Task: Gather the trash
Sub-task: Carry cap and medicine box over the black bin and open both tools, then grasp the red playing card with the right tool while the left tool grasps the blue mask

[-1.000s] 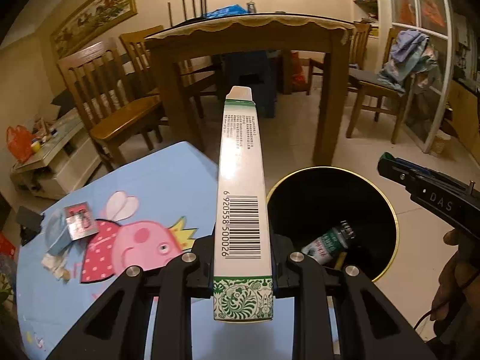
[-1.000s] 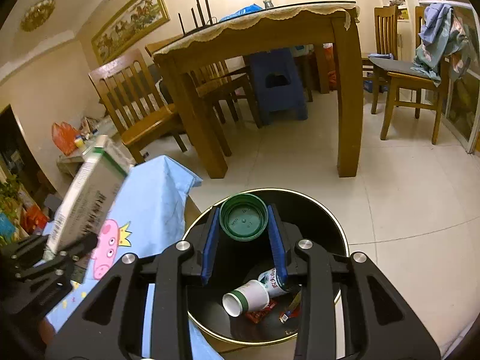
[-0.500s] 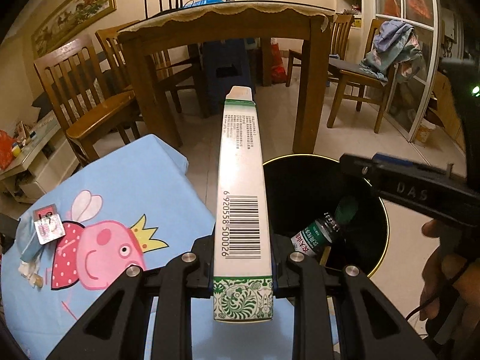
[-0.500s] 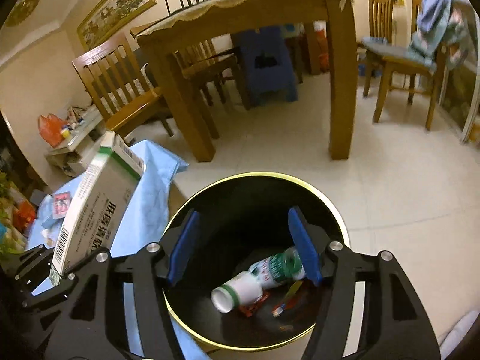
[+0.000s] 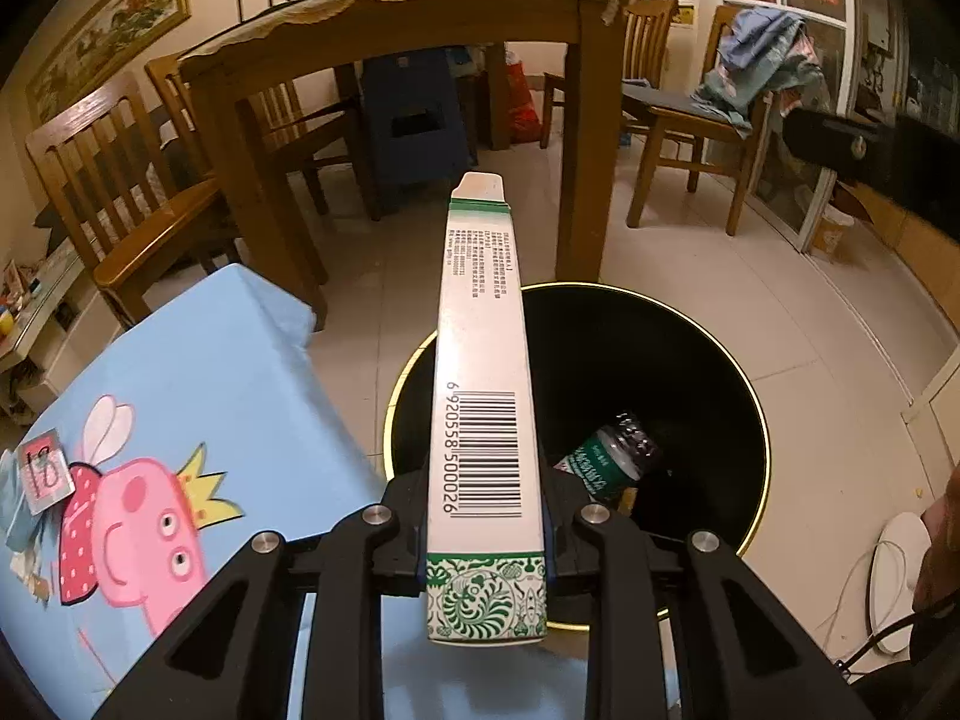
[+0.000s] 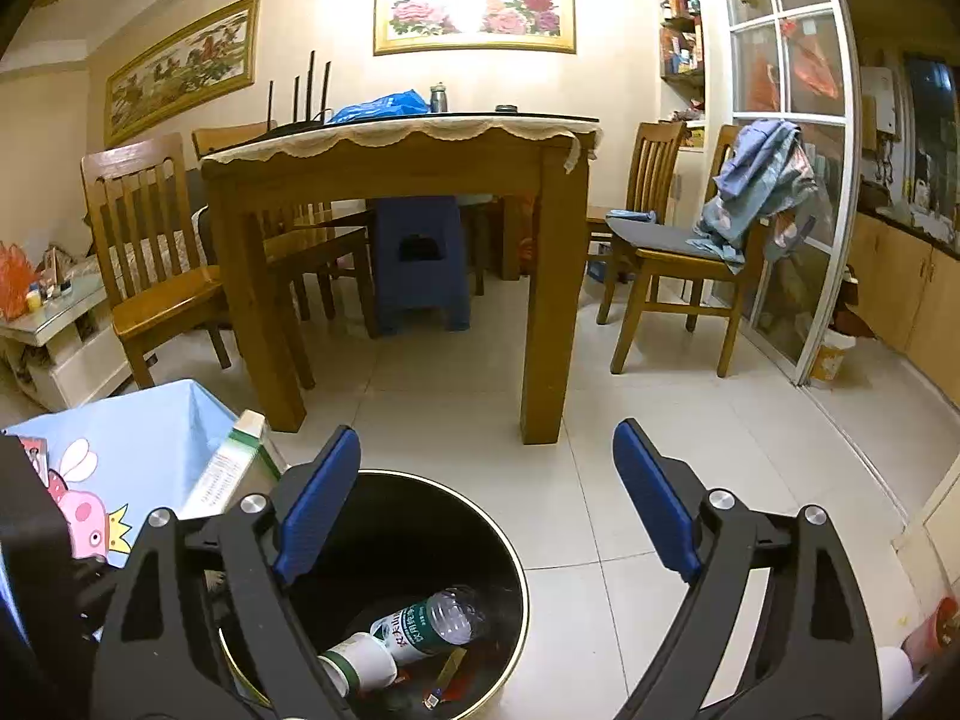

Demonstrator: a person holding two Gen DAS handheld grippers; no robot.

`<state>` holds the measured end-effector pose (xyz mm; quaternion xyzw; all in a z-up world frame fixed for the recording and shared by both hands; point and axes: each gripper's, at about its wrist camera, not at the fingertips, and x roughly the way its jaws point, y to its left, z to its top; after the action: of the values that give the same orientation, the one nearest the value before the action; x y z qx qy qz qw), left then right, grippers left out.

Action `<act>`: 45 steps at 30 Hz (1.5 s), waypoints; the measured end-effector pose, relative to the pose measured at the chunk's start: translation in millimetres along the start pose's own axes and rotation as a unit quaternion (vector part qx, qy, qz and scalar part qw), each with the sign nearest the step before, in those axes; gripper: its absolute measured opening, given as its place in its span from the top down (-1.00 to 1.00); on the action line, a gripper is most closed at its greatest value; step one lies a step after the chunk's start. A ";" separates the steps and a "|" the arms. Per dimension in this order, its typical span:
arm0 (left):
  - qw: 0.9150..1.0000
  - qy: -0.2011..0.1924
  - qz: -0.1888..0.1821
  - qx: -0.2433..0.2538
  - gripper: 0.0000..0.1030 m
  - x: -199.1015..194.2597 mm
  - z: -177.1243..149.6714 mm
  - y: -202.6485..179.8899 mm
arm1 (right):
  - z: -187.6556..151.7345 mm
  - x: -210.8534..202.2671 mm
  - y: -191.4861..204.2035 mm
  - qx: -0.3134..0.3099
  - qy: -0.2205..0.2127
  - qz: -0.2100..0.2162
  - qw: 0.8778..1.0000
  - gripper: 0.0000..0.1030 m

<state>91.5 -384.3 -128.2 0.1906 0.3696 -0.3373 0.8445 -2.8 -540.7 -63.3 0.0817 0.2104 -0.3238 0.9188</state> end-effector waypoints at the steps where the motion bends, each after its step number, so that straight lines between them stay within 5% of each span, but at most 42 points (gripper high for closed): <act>1: 1.000 0.001 0.002 0.001 0.36 1.5 0.4 -2.0 | 0.8 0.7 -1.6 0.001 0.001 -0.001 1.000 -0.65; 2: 1.000 -0.001 0.007 0.003 0.19 2.3 1.1 -4.5 | 0.7 0.7 -2.6 0.000 0.001 -0.002 1.000 -0.65; 10: 1.000 -0.006 0.012 0.006 0.15 -1.1 0.2 -1.2 | 0.2 -8.4 -2.2 -0.003 -0.006 0.000 1.000 -0.68; 17: 0.999 -0.016 0.030 -0.018 -0.13 -19.8 -9.2 19.5 | -0.1 -15.0 15.0 -0.019 -0.011 0.007 1.000 -0.70; 25: 0.993 -0.032 0.095 -0.058 -0.48 -55.9 -31.9 72.0 | -4.6 -20.4 60.5 -0.057 -0.008 0.022 0.998 -0.77; 34: 0.966 -0.055 0.215 -0.130 -0.85 -121.0 -79.1 167.3 | -23.4 -24.0 134.2 -0.113 0.008 0.058 0.992 -0.82; 37: 0.949 -0.050 0.259 -0.169 -0.87 -146.3 -112.5 213.2 | -37.3 -17.6 163.6 -0.136 0.048 0.102 0.984 -0.84; 40: 0.935 -0.040 0.285 -0.205 -0.87 -163.0 -144.7 255.5 | -66.1 -17.9 214.5 -0.179 0.110 0.188 0.960 -0.82; 45: 0.916 -0.015 0.302 -0.265 -0.87 -183.3 -204.3 316.4 | -92.7 -42.7 299.2 -0.224 0.145 0.291 0.919 -0.81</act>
<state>123.6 32.5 -100.8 0.0577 0.3581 0.0407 0.9310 124.6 -257.8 -123.6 -0.0227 0.3751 0.0286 0.9263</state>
